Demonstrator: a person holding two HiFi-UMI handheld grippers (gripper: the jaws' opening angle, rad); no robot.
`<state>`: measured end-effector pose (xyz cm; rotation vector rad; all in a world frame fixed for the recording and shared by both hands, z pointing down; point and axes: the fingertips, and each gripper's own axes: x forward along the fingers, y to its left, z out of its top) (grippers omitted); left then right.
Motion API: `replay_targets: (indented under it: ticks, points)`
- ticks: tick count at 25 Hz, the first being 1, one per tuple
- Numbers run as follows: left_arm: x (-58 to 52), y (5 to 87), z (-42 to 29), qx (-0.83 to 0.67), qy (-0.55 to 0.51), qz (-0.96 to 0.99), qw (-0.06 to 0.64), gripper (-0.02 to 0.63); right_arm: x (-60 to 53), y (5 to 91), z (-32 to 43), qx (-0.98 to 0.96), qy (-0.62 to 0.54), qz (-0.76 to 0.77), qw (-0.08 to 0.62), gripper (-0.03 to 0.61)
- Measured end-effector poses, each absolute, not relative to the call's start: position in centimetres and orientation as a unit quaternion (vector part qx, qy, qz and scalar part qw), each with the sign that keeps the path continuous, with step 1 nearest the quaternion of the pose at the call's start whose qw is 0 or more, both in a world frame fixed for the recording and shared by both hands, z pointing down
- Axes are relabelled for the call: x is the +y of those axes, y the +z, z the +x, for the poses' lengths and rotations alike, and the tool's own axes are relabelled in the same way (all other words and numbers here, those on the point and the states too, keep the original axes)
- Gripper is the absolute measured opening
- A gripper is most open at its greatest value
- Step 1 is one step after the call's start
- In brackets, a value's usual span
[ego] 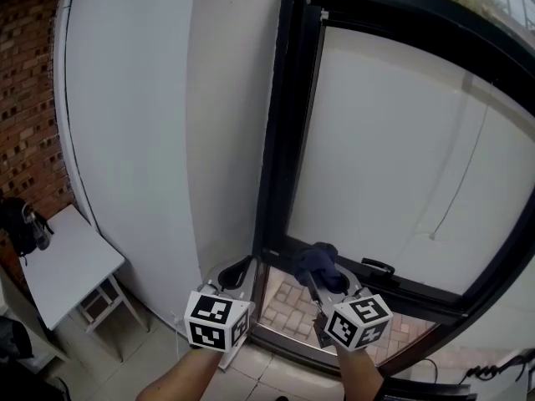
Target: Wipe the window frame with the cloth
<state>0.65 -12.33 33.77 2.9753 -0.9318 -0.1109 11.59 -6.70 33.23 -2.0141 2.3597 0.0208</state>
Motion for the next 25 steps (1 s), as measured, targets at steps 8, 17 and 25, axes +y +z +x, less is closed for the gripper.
replay_targets:
  ticks: [8,17,25]
  points:
    - [-15.4,25.8,3.4,-0.298,-0.08,0.951,-0.004,-0.008,-10.2,26.6,12.2,0.791,0.041,-0.609,0.031,0.101]
    - [-19.7,16.2,6.9,-0.305,-0.128,0.943,-0.04,-0.008,-15.5,16.5,14.4,0.807,0.125,-0.576,0.041,0.101]
    - [-23.2,9.6,8.0,-0.34,-0.172,0.923,-0.064,-0.008,-18.9,8.0,15.3,0.812,0.192,-0.549,0.045,0.101]
